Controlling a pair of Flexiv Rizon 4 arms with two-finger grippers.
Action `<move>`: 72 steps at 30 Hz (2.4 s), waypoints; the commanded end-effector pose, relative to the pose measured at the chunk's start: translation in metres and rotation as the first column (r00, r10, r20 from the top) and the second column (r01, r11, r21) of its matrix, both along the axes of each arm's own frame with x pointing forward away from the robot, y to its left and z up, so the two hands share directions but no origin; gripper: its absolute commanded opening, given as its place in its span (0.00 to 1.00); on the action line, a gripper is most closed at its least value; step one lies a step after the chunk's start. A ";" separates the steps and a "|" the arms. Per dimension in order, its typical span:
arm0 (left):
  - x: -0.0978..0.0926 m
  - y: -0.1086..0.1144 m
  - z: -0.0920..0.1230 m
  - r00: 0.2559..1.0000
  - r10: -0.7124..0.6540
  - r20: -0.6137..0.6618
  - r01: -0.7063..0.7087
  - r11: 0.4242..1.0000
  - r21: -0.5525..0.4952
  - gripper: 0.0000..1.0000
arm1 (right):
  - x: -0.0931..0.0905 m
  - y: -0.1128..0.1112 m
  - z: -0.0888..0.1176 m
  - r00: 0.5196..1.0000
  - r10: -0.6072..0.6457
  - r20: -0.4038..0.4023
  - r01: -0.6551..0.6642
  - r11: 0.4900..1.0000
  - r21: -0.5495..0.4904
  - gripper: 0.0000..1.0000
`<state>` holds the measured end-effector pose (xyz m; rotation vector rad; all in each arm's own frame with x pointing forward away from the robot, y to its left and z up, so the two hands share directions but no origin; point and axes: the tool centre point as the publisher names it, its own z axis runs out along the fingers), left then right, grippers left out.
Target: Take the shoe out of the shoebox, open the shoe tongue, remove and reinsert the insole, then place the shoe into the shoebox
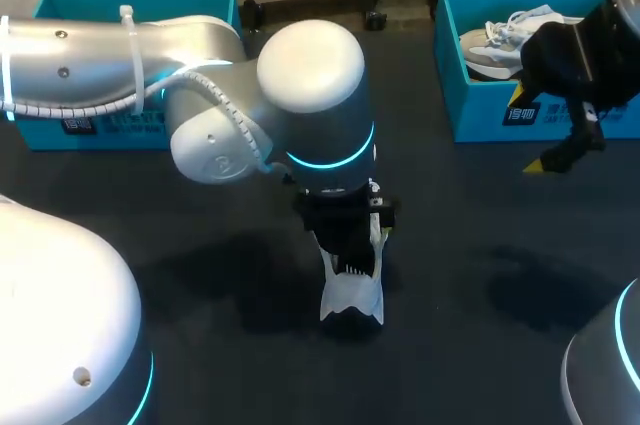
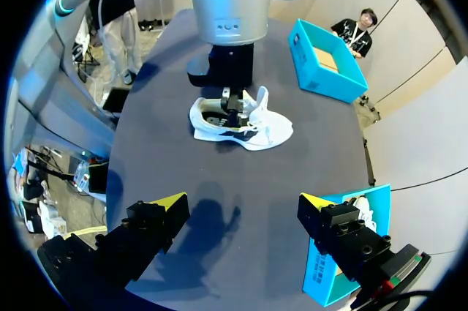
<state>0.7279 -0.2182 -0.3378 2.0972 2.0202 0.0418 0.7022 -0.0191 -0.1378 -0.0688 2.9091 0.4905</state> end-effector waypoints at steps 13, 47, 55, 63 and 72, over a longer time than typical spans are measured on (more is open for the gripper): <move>0.022 0.001 0.039 0.997 -0.015 -0.079 0.015 1.000 0.005 1.00 | 0.002 0.002 0.000 1.000 -0.001 -0.004 0.001 1.000 -0.003 1.00; 0.078 -0.004 0.050 0.993 -0.085 -0.083 0.085 0.996 -0.004 0.44 | 0.002 0.002 0.000 1.000 -0.001 -0.004 0.001 1.000 -0.003 1.00; 0.065 -0.002 0.035 0.989 -0.101 -0.112 0.101 0.995 -0.004 0.40 | 0.002 0.002 0.000 1.000 -0.001 -0.004 0.001 1.000 -0.003 1.00; 0.044 0.002 0.024 0.983 -0.107 -0.149 0.106 0.994 -0.010 0.34 | 0.002 0.002 0.000 1.000 -0.001 -0.004 0.001 1.000 -0.003 1.00; 0.026 0.007 0.017 0.978 -0.103 -0.182 0.104 0.995 -0.005 0.35 | 0.002 0.002 0.000 1.000 -0.001 -0.004 0.001 1.000 -0.003 1.00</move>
